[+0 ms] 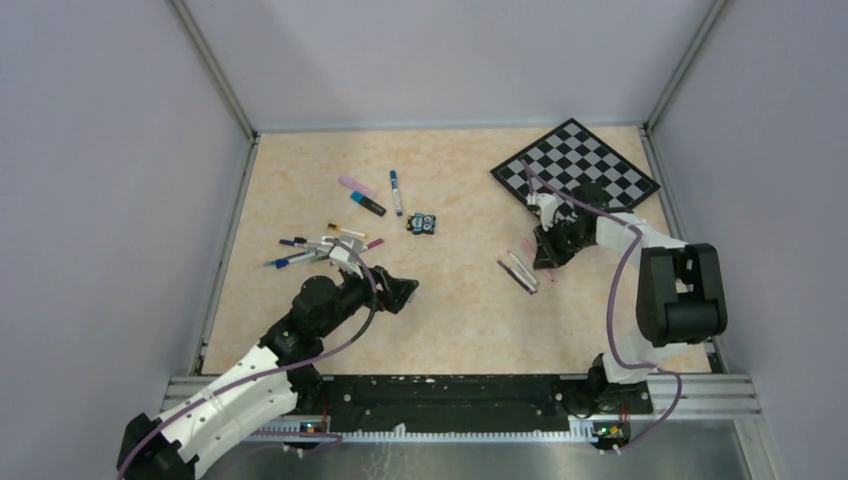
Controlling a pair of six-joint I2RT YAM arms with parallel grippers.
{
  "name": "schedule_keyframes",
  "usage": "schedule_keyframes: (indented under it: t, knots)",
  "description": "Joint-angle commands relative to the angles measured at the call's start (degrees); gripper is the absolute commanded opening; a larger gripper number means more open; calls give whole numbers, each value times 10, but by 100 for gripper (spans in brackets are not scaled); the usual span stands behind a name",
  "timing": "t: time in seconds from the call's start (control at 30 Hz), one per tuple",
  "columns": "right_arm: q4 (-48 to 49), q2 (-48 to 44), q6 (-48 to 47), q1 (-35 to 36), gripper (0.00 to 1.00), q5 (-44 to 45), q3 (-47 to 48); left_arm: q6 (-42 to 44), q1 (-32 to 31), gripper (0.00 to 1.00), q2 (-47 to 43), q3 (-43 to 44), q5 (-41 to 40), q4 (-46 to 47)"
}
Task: Open the pen caps
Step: Place the pen at the center of the board.
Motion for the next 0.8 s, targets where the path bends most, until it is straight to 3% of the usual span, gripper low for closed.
schedule_keyframes:
  t: [0.0,0.4,0.77]
  knots:
    - [-15,29,10,-4,11,-13,35,-3,1,99,-7,6,-7,3]
    - [-25,40,13,-4,30,-9,46,0,1,99,-8,12,-10,-4]
    - [-6,-4,18,-9,36,18,36,-1,2,99,-7,17,-8,-7]
